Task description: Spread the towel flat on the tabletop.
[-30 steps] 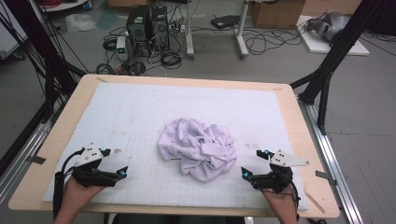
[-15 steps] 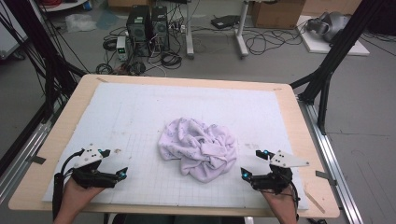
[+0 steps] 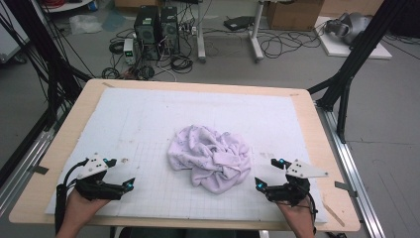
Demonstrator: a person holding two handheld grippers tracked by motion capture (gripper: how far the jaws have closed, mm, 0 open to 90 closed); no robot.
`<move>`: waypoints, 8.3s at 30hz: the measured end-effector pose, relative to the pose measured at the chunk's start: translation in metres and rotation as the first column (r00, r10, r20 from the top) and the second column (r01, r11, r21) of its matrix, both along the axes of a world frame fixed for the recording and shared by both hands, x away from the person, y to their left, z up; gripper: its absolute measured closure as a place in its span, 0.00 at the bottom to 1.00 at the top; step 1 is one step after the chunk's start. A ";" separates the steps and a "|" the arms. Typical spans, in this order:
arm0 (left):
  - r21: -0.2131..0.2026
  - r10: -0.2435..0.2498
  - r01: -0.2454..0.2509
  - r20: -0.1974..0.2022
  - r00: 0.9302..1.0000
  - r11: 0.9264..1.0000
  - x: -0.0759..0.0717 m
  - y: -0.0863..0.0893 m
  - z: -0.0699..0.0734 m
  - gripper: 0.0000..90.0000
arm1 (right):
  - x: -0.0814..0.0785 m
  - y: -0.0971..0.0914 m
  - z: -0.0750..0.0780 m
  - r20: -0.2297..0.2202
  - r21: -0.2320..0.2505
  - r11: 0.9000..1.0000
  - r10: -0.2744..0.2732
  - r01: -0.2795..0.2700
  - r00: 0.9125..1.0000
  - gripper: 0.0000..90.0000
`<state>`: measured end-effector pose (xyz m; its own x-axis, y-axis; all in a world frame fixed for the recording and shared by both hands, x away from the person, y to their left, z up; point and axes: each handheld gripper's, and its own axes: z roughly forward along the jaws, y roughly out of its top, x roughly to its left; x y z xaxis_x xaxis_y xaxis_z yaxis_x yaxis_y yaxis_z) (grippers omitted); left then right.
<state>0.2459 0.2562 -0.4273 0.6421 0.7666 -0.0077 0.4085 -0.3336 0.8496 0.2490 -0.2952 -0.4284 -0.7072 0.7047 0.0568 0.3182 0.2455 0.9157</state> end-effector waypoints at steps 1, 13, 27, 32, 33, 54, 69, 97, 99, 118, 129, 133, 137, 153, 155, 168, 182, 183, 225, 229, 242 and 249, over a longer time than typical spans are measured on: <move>0.000 0.000 0.000 0.000 1.000 1.000 0.000 0.000 0.000 0.08 | 0.000 0.000 0.000 0.000 0.000 1.000 0.000 0.000 1.000 0.10; -0.016 0.014 -0.013 0.007 1.000 1.000 -0.004 0.003 0.001 0.08 | 0.003 0.018 0.010 0.025 -0.030 0.999 0.030 -0.029 0.999 0.10; -0.021 0.013 -0.013 0.016 1.000 1.000 -0.005 0.005 0.002 0.08 | 0.035 0.065 0.037 0.005 -0.054 0.985 0.167 -0.167 0.986 0.10; -0.021 0.010 -0.010 0.012 1.000 1.000 -0.004 0.005 0.001 0.08 | 0.049 0.086 0.039 -0.029 -0.084 0.972 0.217 -0.219 0.976 0.10; -0.020 0.009 -0.009 0.010 1.000 1.000 -0.004 0.004 0.001 0.08 | 0.051 0.089 0.039 -0.033 -0.086 0.970 0.226 -0.228 0.974 0.10; -0.030 -0.010 0.010 0.002 1.000 0.999 -0.002 0.002 0.002 0.15 | 0.065 0.114 0.023 -0.125 -0.210 0.922 0.304 -0.325 0.944 0.68; -0.076 -0.128 0.130 0.025 0.991 0.989 0.003 -0.053 0.017 0.30 | 0.051 0.080 0.020 -0.112 -0.100 0.958 0.259 -0.270 0.959 0.61; 0.043 -0.294 0.299 -0.102 0.950 0.953 0.064 -0.162 -0.008 0.87 | 0.051 0.062 0.005 -0.157 -0.133 0.957 0.236 -0.258 0.959 0.76; 0.040 -0.292 0.296 -0.092 0.952 0.954 0.064 -0.160 -0.006 0.91 | 0.051 0.064 0.005 -0.153 -0.134 0.954 0.248 -0.269 0.957 0.80; 0.101 -0.234 0.225 0.098 0.967 0.969 0.015 -0.060 0.106 0.93 | 0.022 0.110 0.071 -0.031 -0.021 0.901 0.432 -0.433 0.901 0.84; 0.050 -0.304 0.304 -0.008 0.953 0.951 -0.019 -0.054 0.054 0.57 | -0.016 0.118 0.017 -0.233 -0.114 0.861 0.462 -0.496 0.856 0.66; -0.015 -0.296 0.297 0.009 0.955 0.955 -0.004 -0.050 0.058 0.49 | -0.023 0.106 0.038 -0.154 -0.059 0.865 0.486 -0.499 0.860 0.55; -0.039 -0.304 0.305 0.019 0.952 0.952 0.007 -0.053 0.062 0.44 | -0.013 0.097 0.052 -0.119 -0.050 0.878 0.469 -0.477 0.875 0.51; -0.041 -0.337 0.337 -0.003 0.941 0.941 0.007 -0.052 0.061 0.45 | -0.013 0.072 0.044 -0.217 -0.083 0.888 0.426 -0.451 0.878 0.42; -0.031 -0.341 0.341 -0.010 0.940 0.940 0.002 -0.049 0.059 0.44 | -0.015 0.069 0.041 -0.221 -0.075 0.894 0.416 -0.441 0.882 0.40; -0.033 -0.369 0.368 -0.008 0.930 0.929 -0.007 -0.046 0.059 0.42 | -0.017 0.067 0.042 -0.137 -0.032 0.925 0.371 -0.379 0.918 0.34; -0.032 -0.384 0.384 -0.029 0.923 0.923 0.041 -0.085 0.052 0.45 | 0.002 0.085 0.053 -0.071 -0.016 0.925 0.377 -0.379 0.923 0.32; -0.014 -0.372 0.372 -0.050 0.927 0.928 0.052 -0.092 0.046 0.46 | 0.008 0.085 0.053 -0.069 -0.030 0.931 0.362 -0.365 0.930 0.33; 0.009 -0.321 0.323 -0.107 0.941 0.946 -0.022 -0.039 0.035 0.66 | -0.025 0.083 0.015 -0.242 -0.152 0.888 0.391 -0.433 0.888 0.80; -0.017 -0.331 0.331 -0.077 0.940 0.943 -0.001 -0.048 0.046 0.60 | -0.021 0.077 0.038 -0.193 -0.103 0.902 0.396 -0.420 0.897 0.66; 0.010 -0.354 0.370 -0.269 0.896 0.929 0.082 -0.114 0.005 0.47 | 0.050 0.096 0.029 -0.179 -0.173 0.938 0.270 -0.301 0.946 0.52; 0.019 -0.391 0.415 -0.292 0.873 0.910 0.083 -0.119 0.001 0.92 | 0.065 0.096 0.021 -0.227 -0.168 0.915 0.327 -0.367 0.917 0.95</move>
<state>0.3288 0.1371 -0.4261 0.8762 0.4471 -0.1800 0.4374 -0.5806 0.6868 0.3137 -0.1988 -0.4072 -0.8990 0.4272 0.0966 0.3417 0.5460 0.7649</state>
